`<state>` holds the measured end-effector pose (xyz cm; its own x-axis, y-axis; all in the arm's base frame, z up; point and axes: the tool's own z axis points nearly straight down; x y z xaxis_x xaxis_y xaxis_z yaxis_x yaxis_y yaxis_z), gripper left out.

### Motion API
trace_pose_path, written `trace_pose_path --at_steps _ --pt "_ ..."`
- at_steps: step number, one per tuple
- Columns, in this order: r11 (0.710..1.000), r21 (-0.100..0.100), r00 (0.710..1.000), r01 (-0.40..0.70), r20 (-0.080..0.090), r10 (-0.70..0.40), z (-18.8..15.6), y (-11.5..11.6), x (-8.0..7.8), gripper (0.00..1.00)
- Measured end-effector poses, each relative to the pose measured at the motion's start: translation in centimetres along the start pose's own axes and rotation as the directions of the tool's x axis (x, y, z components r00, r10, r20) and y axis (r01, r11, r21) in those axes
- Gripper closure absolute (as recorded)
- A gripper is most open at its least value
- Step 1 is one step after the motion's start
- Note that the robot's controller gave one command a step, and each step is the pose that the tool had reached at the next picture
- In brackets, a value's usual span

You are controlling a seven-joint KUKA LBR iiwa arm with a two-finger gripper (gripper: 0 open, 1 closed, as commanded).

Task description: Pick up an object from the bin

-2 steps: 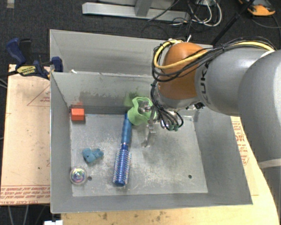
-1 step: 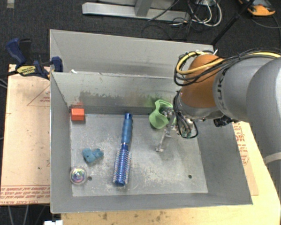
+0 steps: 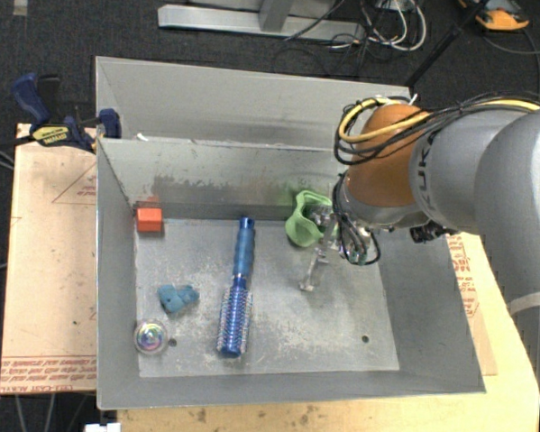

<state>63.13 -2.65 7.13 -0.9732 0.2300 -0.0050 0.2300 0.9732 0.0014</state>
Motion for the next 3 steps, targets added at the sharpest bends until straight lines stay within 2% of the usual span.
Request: trace_pose_path --at_steps 1,2,3 --pt "1.0 -0.001 1.0 0.0 0.007 0.0 -0.3 0.0 -0.2 1.0" --pt "1.0 0.0 1.0 0.002 0.004 -0.002 -1.3 0.1 -0.5 1.0" --pt "1.0 -0.001 1.0 0.004 0.005 -0.004 -7.6 0.2 -0.8 1.0"
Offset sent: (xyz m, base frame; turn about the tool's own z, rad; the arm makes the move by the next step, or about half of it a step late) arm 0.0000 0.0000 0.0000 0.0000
